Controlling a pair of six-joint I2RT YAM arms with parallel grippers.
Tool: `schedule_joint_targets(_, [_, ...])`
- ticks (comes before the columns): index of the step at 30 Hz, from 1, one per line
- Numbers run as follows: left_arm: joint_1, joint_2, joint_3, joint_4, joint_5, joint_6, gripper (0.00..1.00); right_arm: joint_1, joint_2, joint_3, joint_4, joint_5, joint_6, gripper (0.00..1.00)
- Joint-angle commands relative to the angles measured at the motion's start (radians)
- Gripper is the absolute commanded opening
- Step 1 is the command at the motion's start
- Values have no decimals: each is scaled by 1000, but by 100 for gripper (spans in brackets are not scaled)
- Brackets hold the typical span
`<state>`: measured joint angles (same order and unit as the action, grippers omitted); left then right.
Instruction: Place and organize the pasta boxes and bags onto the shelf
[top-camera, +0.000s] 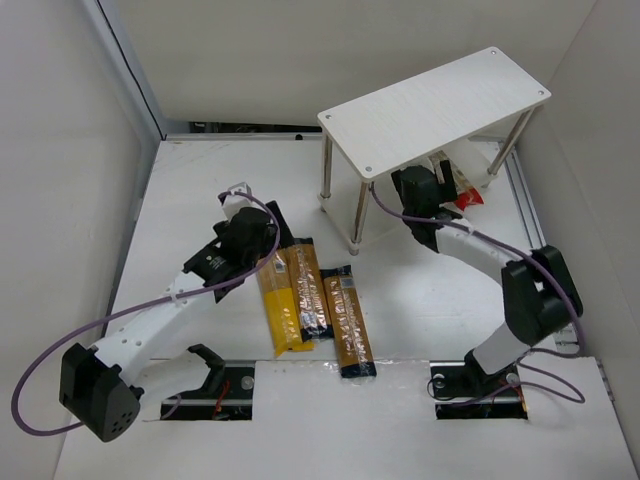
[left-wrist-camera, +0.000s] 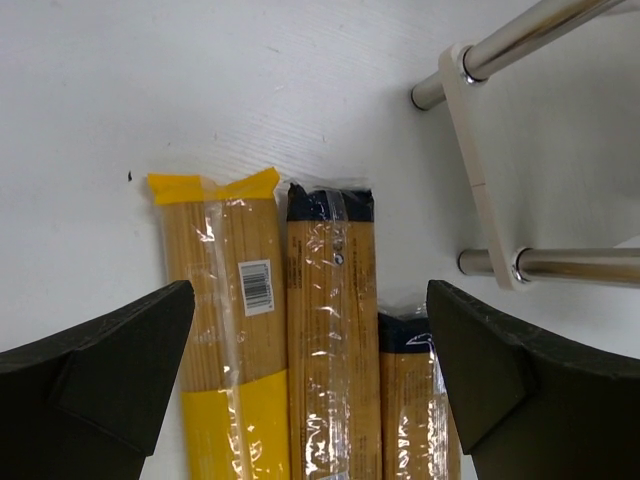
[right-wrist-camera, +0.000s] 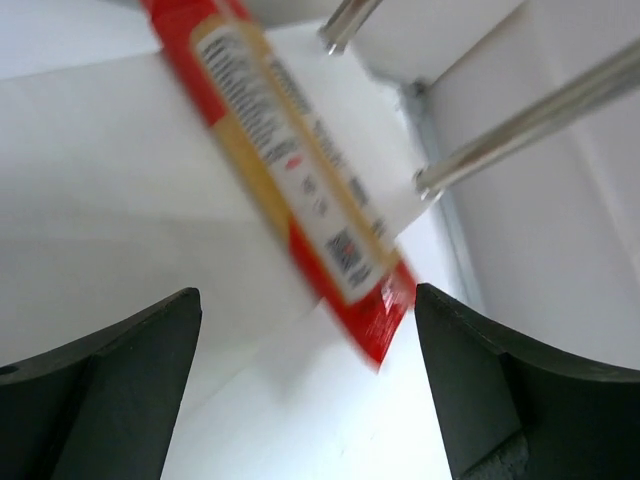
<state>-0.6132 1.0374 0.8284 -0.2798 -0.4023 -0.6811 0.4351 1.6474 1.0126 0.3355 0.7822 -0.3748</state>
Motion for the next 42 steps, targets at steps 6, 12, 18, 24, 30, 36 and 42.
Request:
schedule_joint_targets(6, [6,45,80,-67,74,-21,100,93,-224,-42,-851,-81,839,94])
schedule_joint_targets(12, [6,56,49,-94,74,-69,100,148,-388,-54,-1093,-199,975,99])
schedule_joint_targets(18, [6,47,-3,-85,65,-101,100,259,-517,-227,-926,-626,904,97])
schedule_joint_targets(24, [6,38,-22,-154,-3,-176,100,450,-459,-296,-690,-788,902,100])
schedule_joint_targets(30, [6,-48,-31,-228,-27,-218,100,591,-226,-186,-624,-837,872,100])
schedule_joint_targets(36, [6,-207,-31,-314,-79,-270,100,633,-98,-172,-628,-831,904,100])
schedule_joint_targets(42, [6,-338,-64,-279,-79,-270,100,642,-155,-223,-751,-613,1037,100])
